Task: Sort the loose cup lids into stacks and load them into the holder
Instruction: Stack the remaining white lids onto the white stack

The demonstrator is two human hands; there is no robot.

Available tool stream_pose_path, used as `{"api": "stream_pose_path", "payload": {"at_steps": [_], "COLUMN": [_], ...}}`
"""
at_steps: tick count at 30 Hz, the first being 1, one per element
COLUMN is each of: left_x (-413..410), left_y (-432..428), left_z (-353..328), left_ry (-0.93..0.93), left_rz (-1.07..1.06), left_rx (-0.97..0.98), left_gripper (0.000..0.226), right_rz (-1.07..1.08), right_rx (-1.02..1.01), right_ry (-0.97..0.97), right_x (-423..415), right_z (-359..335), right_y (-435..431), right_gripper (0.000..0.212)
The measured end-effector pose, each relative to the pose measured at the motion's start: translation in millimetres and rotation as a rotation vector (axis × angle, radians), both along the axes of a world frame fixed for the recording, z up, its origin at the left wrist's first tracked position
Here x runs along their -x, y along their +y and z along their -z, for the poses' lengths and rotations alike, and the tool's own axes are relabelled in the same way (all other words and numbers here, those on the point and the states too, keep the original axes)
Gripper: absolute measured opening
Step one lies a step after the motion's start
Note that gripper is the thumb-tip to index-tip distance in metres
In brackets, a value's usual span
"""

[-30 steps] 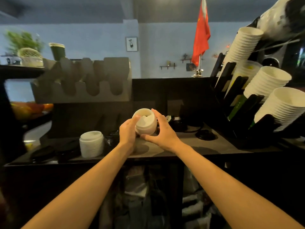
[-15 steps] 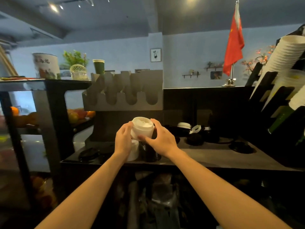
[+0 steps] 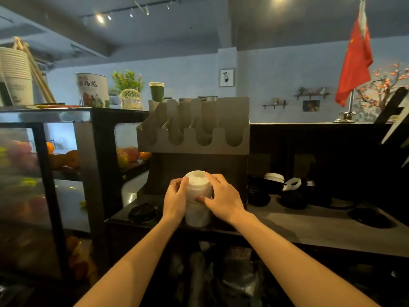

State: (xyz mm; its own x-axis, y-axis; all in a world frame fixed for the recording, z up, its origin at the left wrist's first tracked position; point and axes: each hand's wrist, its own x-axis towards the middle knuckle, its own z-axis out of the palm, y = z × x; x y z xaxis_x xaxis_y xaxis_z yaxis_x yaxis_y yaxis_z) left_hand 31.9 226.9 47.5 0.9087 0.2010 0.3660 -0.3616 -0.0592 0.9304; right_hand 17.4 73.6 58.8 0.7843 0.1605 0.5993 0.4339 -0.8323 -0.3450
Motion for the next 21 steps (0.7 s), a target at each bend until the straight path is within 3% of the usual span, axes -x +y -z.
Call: {"api": "stream_pose_path", "payload": {"at_steps": [7, 11, 21], "left_x": [-17.6, -20.8, -19.8], "left_y": [4.3, 0.0, -15.6], "left_z": [13.4, 15.4, 6.2], "left_ry": [0.003, -0.004, 0.083], "left_rz": [0.009, 0.020, -0.027], "left_rx": [-0.067, -0.004, 0.092], "left_gripper": [0.033, 0.025, 0.025], "right_rz": [0.060, 0.098, 0.107], "right_rx": [0.169, 0.236, 0.244], "right_ry": [0.059, 0.049, 0.109], "right_x": [-13.7, -16.7, -9.7], "right_z": [2.4, 2.8, -7.1], "right_y": [-5.2, -4.0, -0.4], "right_gripper": [0.073, 0.072, 0.075]}}
